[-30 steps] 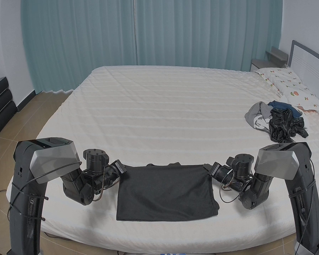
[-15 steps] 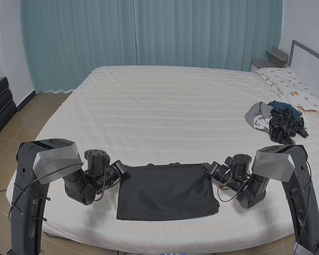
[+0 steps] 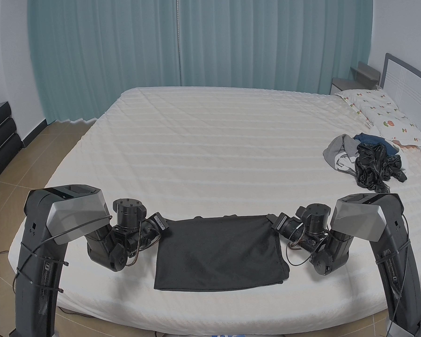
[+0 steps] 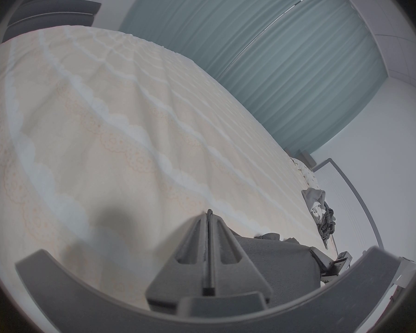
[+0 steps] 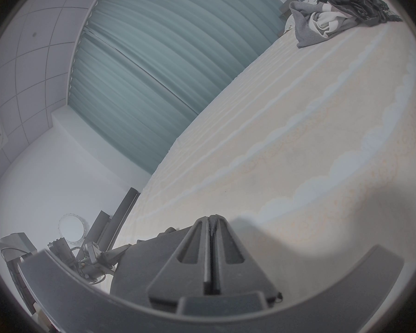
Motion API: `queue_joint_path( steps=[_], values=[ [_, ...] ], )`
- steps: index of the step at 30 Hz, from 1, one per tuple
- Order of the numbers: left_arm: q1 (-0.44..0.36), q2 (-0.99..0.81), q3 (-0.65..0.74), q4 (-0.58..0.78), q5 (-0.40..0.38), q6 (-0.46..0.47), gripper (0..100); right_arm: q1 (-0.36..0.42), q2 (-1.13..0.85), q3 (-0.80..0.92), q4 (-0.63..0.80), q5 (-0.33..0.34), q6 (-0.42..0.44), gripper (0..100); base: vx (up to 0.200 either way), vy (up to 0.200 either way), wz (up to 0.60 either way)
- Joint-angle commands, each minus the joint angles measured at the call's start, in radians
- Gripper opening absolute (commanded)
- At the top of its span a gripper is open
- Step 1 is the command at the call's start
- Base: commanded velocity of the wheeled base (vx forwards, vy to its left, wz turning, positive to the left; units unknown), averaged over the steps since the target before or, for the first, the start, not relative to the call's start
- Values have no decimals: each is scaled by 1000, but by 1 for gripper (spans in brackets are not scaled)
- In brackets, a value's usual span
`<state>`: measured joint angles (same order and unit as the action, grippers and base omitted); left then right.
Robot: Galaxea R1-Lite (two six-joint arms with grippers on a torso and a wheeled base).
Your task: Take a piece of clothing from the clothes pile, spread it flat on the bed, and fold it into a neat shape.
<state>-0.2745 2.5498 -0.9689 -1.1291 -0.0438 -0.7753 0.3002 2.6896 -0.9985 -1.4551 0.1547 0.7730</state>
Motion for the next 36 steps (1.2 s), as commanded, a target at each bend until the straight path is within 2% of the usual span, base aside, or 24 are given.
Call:
queue_joint_path(
  steps=[1, 8, 9, 14, 15, 27, 32, 36],
  values=[
    [0, 3, -1, 0, -1, -1, 0, 0, 10, -3, 4, 0, -1, 0, 0, 0, 0],
    [-5, 4, -1, 5, -1, -1, 0, 0, 18, -12, 9, 2, -11, 0, 0, 0, 0],
    [-5, 4, -1, 5, -1, -1, 100, 0, 18, -12, 9, 2, -11, 0, 0, 0, 0],
    [-5, 4, -1, 0, -1, -1, 100, 0, 18, -11, 7, 3, -11, 0, 0, 0, 0],
    [-5, 4, 1, 0, -1, 1, 100, 0, 19, -11, 1, 3, -11, 100, 0, 0, 0],
    [-5, 3, 7, -14, 1, -1, 100, -6, 7, -3, -13, -4, -4, 100, 0, 0, 0],
    [3, -22, 38, -41, 2, -5, 100, -55, -50, 70, -106, -32, -1, 100, 0, 0, 0],
    [35, -123, 96, -55, -1, -15, 100, -99, -137, 135, -106, -27, 6, 100, 0, 0, 0]
  ],
)
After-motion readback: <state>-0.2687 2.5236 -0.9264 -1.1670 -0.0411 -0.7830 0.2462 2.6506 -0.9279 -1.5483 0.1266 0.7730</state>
